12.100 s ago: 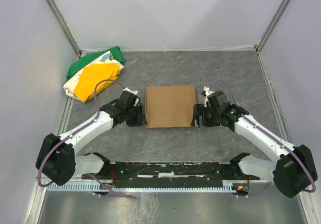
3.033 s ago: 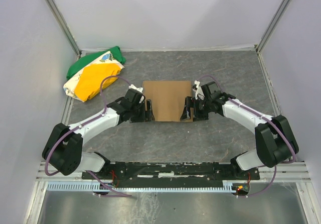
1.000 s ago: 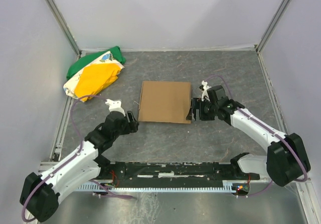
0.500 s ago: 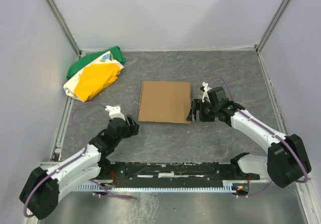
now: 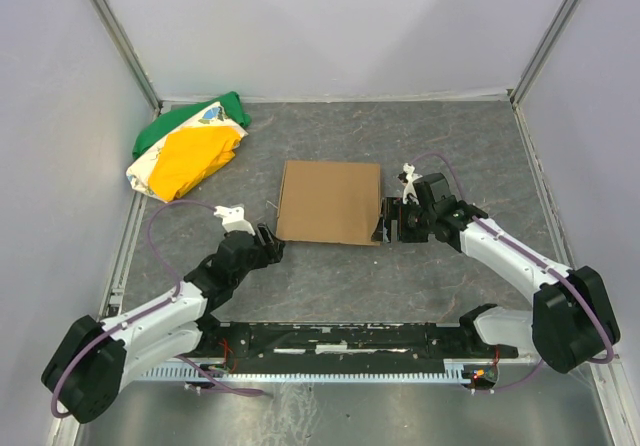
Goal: Fold the paper box
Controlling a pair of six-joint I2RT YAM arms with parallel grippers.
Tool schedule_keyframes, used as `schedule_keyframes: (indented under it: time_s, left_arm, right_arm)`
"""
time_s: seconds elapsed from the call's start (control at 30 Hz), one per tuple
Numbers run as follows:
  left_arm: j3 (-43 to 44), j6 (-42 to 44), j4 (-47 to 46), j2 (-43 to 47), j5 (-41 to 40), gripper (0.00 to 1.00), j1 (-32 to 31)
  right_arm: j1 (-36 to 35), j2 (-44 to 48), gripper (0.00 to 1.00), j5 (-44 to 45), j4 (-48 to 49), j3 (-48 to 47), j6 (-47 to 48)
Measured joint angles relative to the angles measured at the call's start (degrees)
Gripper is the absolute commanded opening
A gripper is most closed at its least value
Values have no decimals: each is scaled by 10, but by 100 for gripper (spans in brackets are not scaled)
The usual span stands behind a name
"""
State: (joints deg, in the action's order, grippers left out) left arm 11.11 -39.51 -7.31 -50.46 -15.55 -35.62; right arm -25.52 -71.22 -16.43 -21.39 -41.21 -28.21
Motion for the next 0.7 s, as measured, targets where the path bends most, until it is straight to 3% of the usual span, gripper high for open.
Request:
schedule_keyframes:
  time_s: [0.7]
  left_arm:
    - [28,-1,25,-14,-80,71,-27]
  right_arm:
    - [0,-14,84,-3,3,0,0]
